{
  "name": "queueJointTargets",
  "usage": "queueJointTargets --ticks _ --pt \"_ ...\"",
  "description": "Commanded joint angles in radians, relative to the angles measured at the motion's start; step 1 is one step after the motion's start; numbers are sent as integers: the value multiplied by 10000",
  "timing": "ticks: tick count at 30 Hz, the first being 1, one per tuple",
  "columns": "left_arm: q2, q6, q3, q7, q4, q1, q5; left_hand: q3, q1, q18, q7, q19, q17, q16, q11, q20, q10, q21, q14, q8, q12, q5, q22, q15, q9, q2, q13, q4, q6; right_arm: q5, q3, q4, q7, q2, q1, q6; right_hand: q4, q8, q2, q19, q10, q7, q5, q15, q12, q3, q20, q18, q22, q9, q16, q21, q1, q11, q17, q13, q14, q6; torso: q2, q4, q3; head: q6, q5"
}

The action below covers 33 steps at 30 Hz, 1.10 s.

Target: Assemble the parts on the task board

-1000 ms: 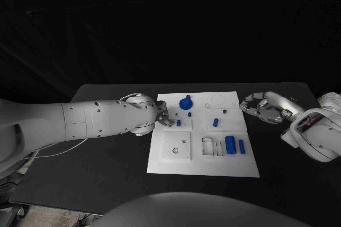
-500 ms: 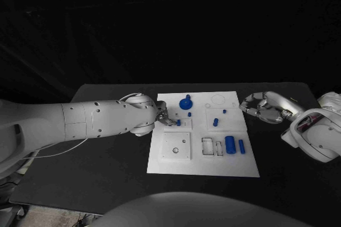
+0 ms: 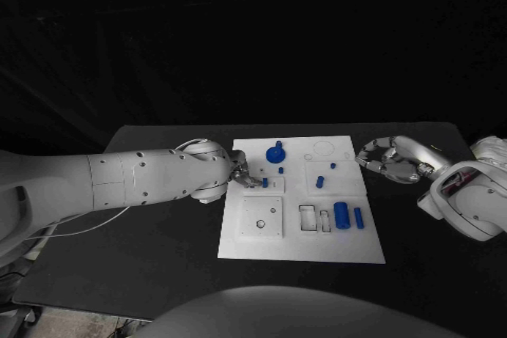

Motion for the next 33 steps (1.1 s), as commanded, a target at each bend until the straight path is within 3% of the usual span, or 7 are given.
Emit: queueJointTargets --ticks 1,5,8,14,20,29,33 --pt "-15 161 -98 190 18 -163 417 -104 -170 -100 76 157 2627 25 53 86 1057 -29 1051 -1360 -35 309 2144 66 -96 219 2633 1 51 -49 1 9 -24 1 -6 100 -57 -10 12 247 1067 0 35 50 39 -19 62 132 2266 -10 35 -68 103 57 2633 2633 1061 -61 -6 -2 4 0 -6" --pt "-43 50 -74 368 16 -143 509 -121 -441 -98 59 151 2627 25 40 79 1057 -39 1051 -1397 -35 946 2141 57 -229 499 2633 -1 109 -49 1 8 -45 5 -6 124 -57 -10 12 247 1067 0 35 50 39 -19 62 132 2266 -10 35 -68 103 57 2633 2633 1061 -61 -7 -4 6 0 -5" --pt "-47 68 -66 410 5 -134 574 -72 -401 -96 51 148 2627 25 33 76 1057 -43 1051 -1413 -35 1096 2140 56 -271 533 2633 -16 100 -49 1 9 -60 7 -6 141 -57 -9 14 247 1067 1 37 50 39 -17 62 132 2267 -12 35 -68 108 58 2633 2633 1061 -60 -2 -5 5 0 -18" --pt "-80 248 -56 233 16 -123 617 -95 -363 -97 53 149 2627 25 32 74 1057 -41 1051 -1412 -35 1031 2141 53 -304 415 2633 -23 115 -49 1 17 -79 -7 -6 155 -57 -9 14 247 1067 1 37 50 39 -17 62 132 2267 -12 35 -68 108 58 2633 2633 1061 -60 2 0 2 0 -55" --pt "-300 540 -5 -132 213 -7 565 -255 -361 -95 40 146 2627 25 22 68 1057 -50 1051 -1366 -35 482 2138 45 -378 152 2633 -16 228 -49 1 16 -92 -28 -6 159 -56 -6 15 251 1067 1 39 50 39 -16 62 131 2268 -13 35 -64 112 58 2633 2633 1061 -56 -8 1 6 0 -61" --pt "-894 677 15 -467 861 716 586 -698 -641 -101 13 167 2627 25 -3 47 1057 -27 1051 -1190 -35 130 2145 21 -343 31 2633 -9 328 -55 1 3 -98 1 -6 134 -56 -5 15 255 1067 2 39 51 39 -17 62 129 2270 -13 35 -61 114 59 2633 2633 1061 -54 -15 -2 7 0 -74" --pt "-1194 750 19 -182 1182 1077 959 -1216 -721 -104 31 171 2627 25 13 44 1057 -29 1051 -1131 -35 -690 2145 18 -311 -55 2633 -29 175 -59 1 -6 -103 13 -6 126 -56 -5 15 255 1067 2 39 51 39 -17 62 129 2270 -13 35 -61 114 59 2633 2633 1061 -54 -12 -12 0 0 -71"
